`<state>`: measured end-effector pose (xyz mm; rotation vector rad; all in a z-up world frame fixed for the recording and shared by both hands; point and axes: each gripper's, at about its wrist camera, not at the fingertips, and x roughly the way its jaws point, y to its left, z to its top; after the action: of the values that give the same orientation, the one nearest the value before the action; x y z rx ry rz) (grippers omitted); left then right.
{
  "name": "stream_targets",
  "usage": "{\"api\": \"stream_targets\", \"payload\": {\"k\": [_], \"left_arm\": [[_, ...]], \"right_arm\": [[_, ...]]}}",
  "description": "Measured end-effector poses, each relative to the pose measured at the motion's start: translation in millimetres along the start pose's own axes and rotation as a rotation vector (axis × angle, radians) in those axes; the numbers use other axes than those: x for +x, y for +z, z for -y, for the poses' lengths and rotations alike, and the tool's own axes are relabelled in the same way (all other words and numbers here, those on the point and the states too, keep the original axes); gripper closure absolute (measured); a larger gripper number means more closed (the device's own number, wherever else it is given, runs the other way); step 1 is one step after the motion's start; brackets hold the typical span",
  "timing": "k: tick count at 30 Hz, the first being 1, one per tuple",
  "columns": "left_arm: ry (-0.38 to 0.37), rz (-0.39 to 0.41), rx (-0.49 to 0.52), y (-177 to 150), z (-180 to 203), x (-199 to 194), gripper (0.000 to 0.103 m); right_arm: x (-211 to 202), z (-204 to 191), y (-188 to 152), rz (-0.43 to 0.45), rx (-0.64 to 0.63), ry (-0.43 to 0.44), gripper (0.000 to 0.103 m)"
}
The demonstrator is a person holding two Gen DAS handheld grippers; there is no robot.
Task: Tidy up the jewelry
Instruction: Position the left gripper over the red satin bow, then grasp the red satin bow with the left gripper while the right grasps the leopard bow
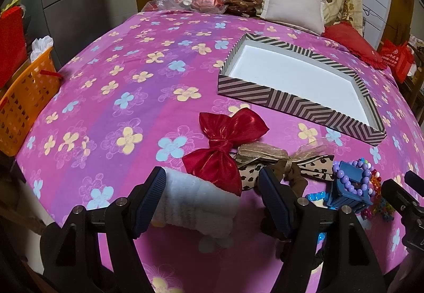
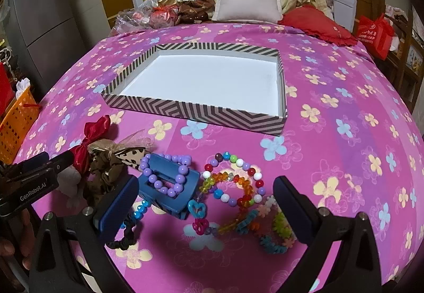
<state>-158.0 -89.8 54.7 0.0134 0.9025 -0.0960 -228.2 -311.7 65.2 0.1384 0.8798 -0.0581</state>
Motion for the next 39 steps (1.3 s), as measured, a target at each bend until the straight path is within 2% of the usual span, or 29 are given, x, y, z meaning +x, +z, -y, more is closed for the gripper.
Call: {"api": "stream_targets", "payload": {"k": [20,27,31,39], "left_arm": [[-0.010,-0.007,-0.008,1.0,-6.9,-0.5,0.034],[-0.026,-0.035,-0.090,17.4,-49.6,0.6,0.034],[-0.024,-0.058,-0.096,24.8,-62.5,5.0,0.035],[-0.088,-0.122,-0.097,29.3,-56.5,19.6,0.035]], "right_arm": [[1.2,-2.6,1.1,0.000,-0.008,0.006,0.001],[0.1,-1.5,2.5,0.005,-0.013,0.020,0.000],[2.8,-1.8,4.6,-0.001,-0.014,0.040,0.001],[2.1,-2.3,10.7,0.004,-0.032,0.095,0.002]]}}
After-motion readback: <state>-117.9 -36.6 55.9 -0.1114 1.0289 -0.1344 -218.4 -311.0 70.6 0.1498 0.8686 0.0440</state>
